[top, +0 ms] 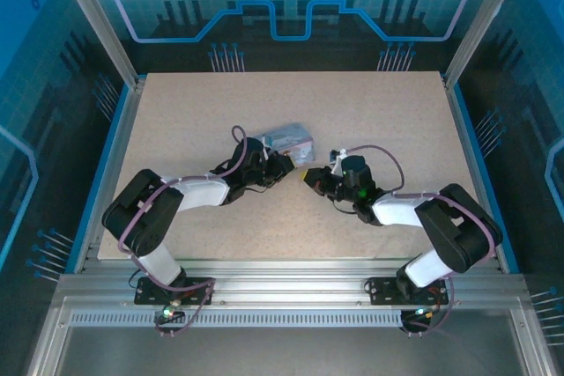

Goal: Unlock a padlock with a key

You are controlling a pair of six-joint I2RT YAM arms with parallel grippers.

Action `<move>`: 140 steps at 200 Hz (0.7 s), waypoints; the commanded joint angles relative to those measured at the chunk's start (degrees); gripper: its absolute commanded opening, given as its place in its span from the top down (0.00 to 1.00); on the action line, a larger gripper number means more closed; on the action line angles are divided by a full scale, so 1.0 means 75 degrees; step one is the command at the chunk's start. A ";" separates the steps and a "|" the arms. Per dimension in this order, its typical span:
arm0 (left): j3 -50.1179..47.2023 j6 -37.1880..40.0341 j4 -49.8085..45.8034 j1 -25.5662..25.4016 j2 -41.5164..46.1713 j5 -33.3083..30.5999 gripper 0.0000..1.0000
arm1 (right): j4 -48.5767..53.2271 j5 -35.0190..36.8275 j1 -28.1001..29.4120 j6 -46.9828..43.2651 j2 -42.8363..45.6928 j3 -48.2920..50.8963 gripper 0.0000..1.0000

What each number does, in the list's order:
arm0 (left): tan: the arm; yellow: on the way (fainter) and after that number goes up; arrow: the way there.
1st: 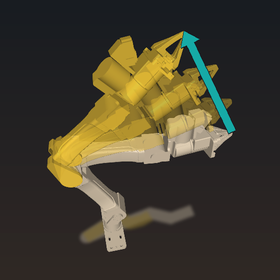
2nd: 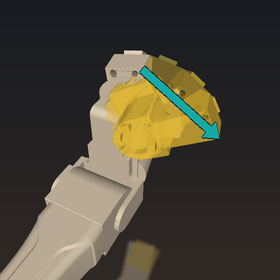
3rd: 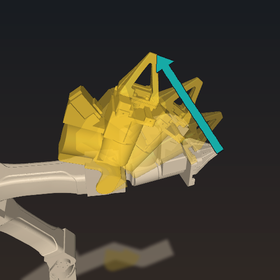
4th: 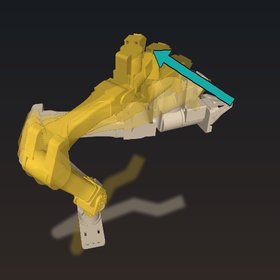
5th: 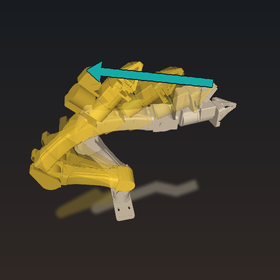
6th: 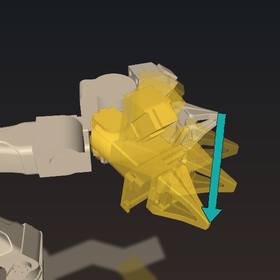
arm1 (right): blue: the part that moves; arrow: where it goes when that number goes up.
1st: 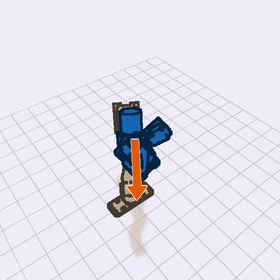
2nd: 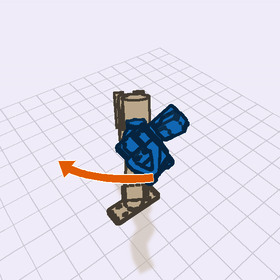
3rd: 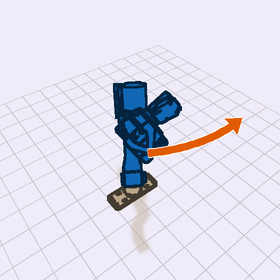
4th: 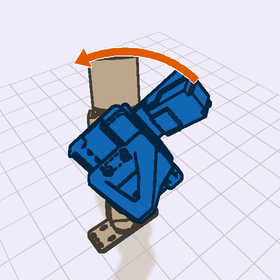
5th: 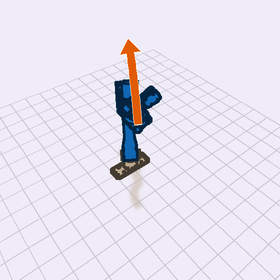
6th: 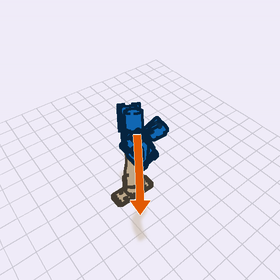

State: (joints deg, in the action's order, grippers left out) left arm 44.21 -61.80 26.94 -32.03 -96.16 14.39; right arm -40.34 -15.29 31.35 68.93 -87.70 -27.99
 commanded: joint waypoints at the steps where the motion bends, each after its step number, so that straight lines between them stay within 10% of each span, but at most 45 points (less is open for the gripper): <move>1: -0.0035 -0.0150 0.0509 0.0064 -0.0100 0.0202 1.00 | -0.0574 0.0000 0.0073 0.0230 -0.0136 0.0009 1.00; 140: -0.0156 -0.0336 0.0867 0.0090 -0.0265 0.0308 1.00 | -0.1264 -0.0043 0.0075 0.0551 -0.0503 0.0012 1.00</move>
State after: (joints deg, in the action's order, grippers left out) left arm 43.81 -63.20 30.57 -31.59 -96.95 14.74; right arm -45.47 -15.33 31.51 71.99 -90.37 -27.97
